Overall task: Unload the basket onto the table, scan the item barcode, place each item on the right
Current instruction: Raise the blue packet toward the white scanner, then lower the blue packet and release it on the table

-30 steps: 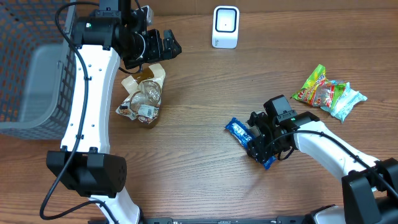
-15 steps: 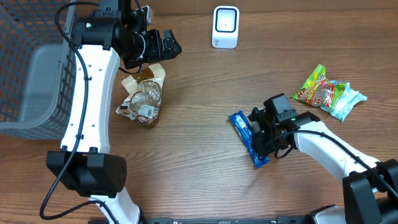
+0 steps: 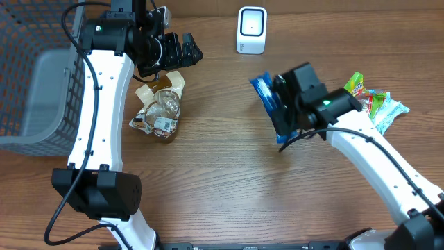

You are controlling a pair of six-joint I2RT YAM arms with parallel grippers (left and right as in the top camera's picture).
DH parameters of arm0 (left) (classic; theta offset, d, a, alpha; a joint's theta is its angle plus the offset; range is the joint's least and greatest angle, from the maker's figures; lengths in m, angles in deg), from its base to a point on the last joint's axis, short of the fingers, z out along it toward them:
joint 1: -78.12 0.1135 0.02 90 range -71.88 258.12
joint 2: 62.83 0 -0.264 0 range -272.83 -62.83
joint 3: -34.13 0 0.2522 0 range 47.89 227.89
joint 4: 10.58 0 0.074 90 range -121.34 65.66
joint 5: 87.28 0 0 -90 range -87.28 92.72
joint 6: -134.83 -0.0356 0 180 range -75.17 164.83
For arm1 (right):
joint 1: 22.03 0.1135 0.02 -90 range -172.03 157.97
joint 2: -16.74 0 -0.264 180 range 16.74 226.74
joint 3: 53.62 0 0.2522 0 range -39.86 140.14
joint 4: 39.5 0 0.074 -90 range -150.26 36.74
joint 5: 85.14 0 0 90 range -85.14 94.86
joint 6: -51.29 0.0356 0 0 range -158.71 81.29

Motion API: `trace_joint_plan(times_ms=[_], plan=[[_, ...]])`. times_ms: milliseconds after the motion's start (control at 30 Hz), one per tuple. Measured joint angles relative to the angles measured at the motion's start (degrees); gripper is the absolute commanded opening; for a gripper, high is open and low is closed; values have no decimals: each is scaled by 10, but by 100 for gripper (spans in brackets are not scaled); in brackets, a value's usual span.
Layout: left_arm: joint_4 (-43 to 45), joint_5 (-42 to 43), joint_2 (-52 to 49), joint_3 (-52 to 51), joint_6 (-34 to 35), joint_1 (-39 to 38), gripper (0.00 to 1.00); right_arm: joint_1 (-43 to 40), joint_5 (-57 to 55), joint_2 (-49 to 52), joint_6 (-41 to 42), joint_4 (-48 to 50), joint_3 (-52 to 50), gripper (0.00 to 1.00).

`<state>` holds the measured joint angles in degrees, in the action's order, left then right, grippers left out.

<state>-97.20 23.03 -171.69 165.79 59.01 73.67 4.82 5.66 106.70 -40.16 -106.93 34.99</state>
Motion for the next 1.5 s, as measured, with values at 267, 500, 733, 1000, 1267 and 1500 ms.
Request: trace_joint_plan(times_ms=[267, 500, 733, 1000, 1267, 1500], plan=[[0, 0, 0, 0, 0, 0, 100, 92, -144, 0, 31, 37, 31, 4], [0, 0, 0, 0, 0, 0, 100, 111, -187, 0, 39, 39, 43, 4], [0, 0, 0, 0, 0, 0, 100, 110, -190, 0, 42, 43, 84, 4], [0, 0, 0, 0, 0, 0, 100, 88, -170, 16, 46, 81, 84, 4], [0, 0, 0, 0, 0, 0, 100, 44, -115, 82, 75, 96, 84, 4], [0, 0, 0, 0, 0, 0, 100, 31, -48, 157, 104, 30, 84, 4]])
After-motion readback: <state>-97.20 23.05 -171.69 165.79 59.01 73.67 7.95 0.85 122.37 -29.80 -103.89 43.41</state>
